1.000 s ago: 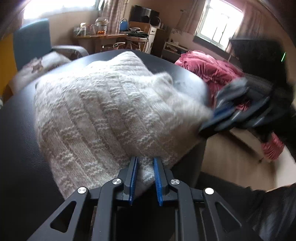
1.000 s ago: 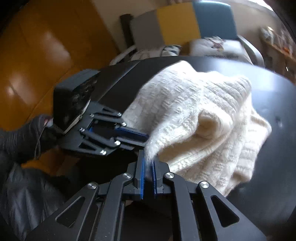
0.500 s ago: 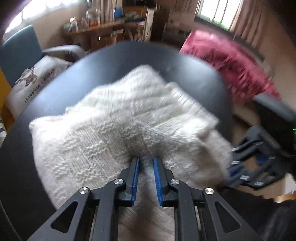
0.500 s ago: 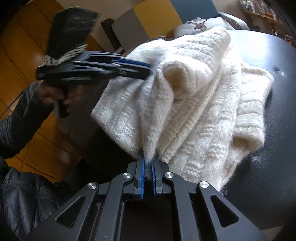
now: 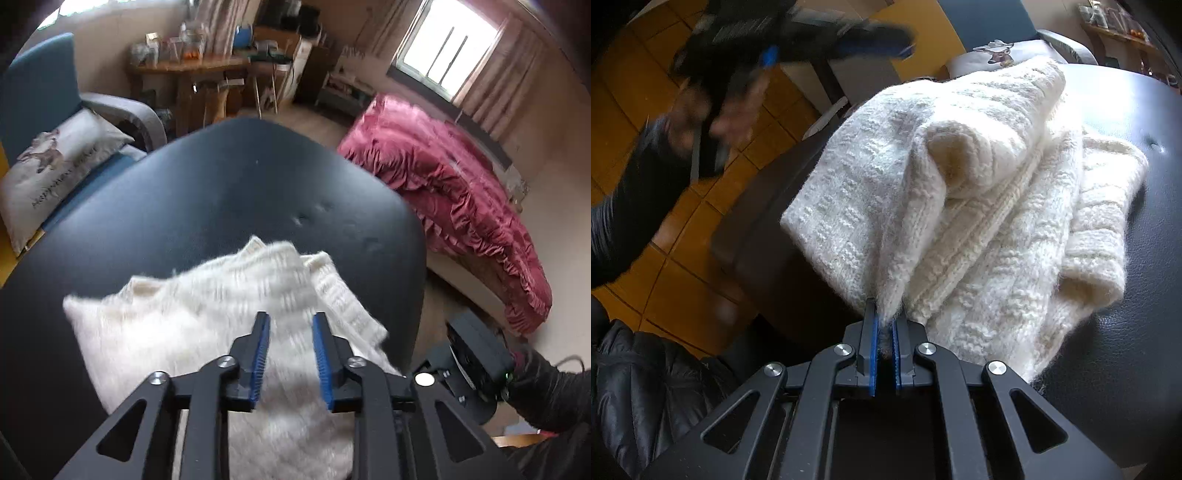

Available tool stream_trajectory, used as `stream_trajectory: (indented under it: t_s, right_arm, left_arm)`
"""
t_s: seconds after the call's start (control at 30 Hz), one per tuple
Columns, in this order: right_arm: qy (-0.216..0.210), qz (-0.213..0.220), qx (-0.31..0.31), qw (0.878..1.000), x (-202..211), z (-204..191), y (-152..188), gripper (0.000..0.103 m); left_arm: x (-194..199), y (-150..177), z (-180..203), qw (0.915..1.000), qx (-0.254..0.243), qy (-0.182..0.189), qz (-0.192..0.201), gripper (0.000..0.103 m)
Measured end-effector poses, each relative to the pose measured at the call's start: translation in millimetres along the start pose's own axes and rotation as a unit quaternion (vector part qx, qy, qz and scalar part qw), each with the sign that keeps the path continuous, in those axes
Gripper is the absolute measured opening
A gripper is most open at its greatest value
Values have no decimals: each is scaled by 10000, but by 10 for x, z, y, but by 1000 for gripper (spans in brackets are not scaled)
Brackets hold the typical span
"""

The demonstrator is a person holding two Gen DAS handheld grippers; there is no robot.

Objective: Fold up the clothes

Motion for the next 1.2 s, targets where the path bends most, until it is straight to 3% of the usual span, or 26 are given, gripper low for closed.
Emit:
stream_trajectory:
  t_s: [0.1, 0.13, 0.3, 0.43, 0.7, 0.8, 0.97, 1.07, 1.17, 1.2]
  right_arm:
    - [-48, 6, 24, 10000, -55, -15, -13, 5]
    - [-63, 7, 32, 10000, -74, -20, -17, 5]
    - [-212, 69, 46, 9997, 67, 110, -53, 5]
    - [-341, 99, 51, 9994, 110, 148, -45, 5]
    - [-535, -38, 136, 9985, 256, 228, -43, 5]
    - [-586, -69, 138, 9982, 279, 245, -48, 5]
    - [-682, -84, 89, 9976, 300, 277, -37, 5]
    - [-726, -56, 60, 9973, 313, 295, -27, 5]
    - [-721, -16, 73, 9974, 323, 298, -19, 5]
    - [-706, -8, 87, 9975, 327, 295, -18, 5]
  left_arm:
    - [-208, -302, 44, 9982, -434, -174, -373, 28]
    - [-255, -367, 101, 9953, -778, -283, -496, 30]
    - [-386, -572, 273, 9706, -2129, -403, -1047, 32]
    - [-513, -660, 271, 9487, -2651, -59, -1724, 37]
    - [-849, -817, 232, 9251, -2858, 566, -2435, 42]
    - [-971, -788, 240, 9107, -2910, 901, -2789, 43]
    - [-1154, -663, 202, 8921, -2868, 1152, -3295, 44]
    - [-1200, -585, 182, 8956, -2803, 1130, -3265, 40]
    - [-1096, -568, 157, 9200, -2712, 966, -2658, 22]
    - [-1004, -568, 138, 9330, -2596, 917, -2315, 15]
Point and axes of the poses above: each gripper's, at about its wrist camera, not at the fingertips, and x roughly against the way its jaws point, z to its right, y to its underside, the point moved 3 cm from there along -x, roughly the way its jaws point, and after that the axes turned 10 degrees about x, right-handed, at the moved point
